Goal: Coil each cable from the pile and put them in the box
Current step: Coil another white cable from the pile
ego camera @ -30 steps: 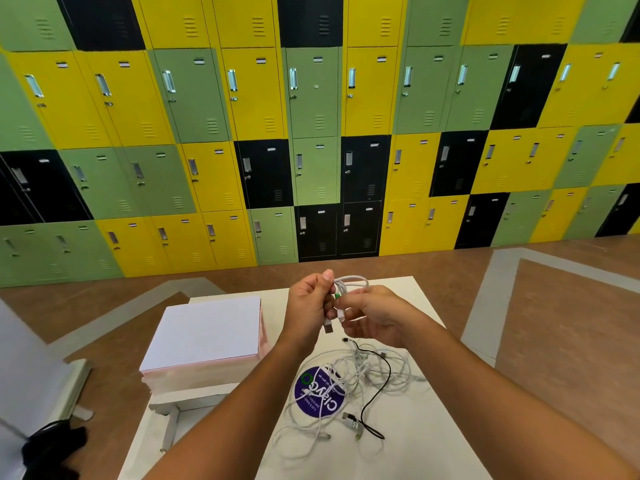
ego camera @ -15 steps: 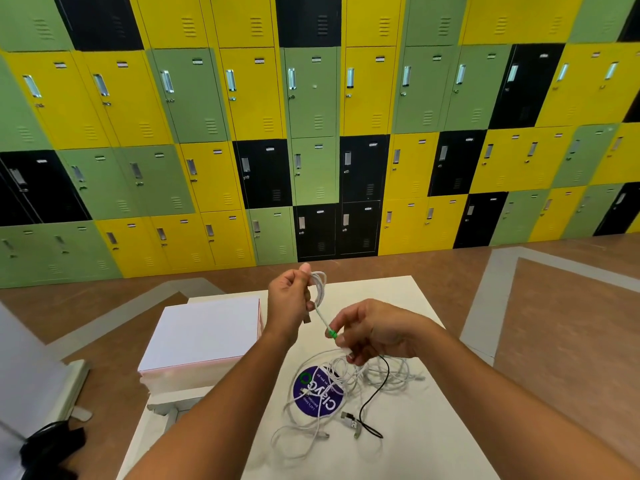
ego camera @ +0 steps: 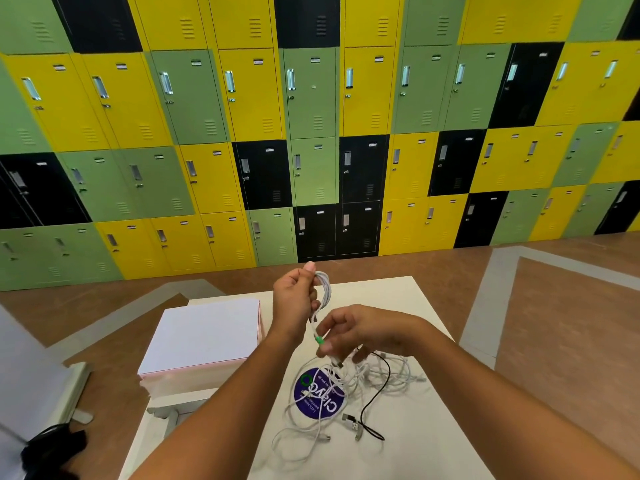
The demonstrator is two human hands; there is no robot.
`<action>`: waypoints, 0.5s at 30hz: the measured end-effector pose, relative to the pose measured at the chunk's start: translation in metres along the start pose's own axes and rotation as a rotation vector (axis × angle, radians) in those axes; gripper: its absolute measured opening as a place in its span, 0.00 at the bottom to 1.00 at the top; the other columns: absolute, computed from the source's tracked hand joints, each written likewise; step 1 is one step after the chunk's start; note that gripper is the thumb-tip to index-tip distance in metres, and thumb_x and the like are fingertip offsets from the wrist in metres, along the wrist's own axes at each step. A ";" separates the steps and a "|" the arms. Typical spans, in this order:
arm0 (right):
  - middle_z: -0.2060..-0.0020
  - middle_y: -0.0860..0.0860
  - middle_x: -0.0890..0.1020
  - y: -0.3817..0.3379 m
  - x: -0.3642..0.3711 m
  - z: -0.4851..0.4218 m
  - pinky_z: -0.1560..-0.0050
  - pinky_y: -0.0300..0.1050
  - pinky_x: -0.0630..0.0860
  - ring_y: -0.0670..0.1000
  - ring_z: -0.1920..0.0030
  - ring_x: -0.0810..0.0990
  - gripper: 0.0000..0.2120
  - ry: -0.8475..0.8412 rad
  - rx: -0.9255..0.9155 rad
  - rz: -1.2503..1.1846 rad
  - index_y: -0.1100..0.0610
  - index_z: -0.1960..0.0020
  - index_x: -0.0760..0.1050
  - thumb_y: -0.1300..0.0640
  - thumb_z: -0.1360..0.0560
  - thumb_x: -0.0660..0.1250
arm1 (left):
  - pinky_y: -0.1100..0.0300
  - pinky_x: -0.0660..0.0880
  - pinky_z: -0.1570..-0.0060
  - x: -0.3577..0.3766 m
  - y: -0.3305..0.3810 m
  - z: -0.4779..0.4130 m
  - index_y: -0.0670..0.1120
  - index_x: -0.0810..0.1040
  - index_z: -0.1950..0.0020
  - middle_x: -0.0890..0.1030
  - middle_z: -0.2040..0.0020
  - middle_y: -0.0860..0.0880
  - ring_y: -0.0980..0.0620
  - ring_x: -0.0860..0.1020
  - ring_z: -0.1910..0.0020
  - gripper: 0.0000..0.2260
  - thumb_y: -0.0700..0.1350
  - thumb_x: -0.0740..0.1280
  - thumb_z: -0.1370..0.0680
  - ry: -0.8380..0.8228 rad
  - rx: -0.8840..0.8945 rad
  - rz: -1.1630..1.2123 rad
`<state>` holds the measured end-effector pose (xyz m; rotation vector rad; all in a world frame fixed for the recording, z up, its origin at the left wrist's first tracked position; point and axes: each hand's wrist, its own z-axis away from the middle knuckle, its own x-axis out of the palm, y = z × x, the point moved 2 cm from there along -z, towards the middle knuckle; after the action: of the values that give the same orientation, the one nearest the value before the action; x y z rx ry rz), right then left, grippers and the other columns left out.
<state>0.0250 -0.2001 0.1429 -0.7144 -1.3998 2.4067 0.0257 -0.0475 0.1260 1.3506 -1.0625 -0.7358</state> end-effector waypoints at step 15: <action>0.63 0.59 0.84 0.002 0.004 -0.009 0.60 0.42 0.74 0.52 0.64 0.81 0.13 0.242 -0.169 -0.095 0.63 0.53 0.81 0.58 0.17 0.62 | 0.63 0.64 0.76 -0.004 0.006 -0.001 0.44 0.74 0.62 0.66 0.73 0.52 0.56 0.63 0.75 0.15 0.47 0.62 0.16 0.061 -0.205 0.356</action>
<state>0.0269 -0.1929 0.1363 -0.9230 -1.5098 2.0686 0.0242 -0.0423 0.1317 0.9698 -1.1095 -0.5188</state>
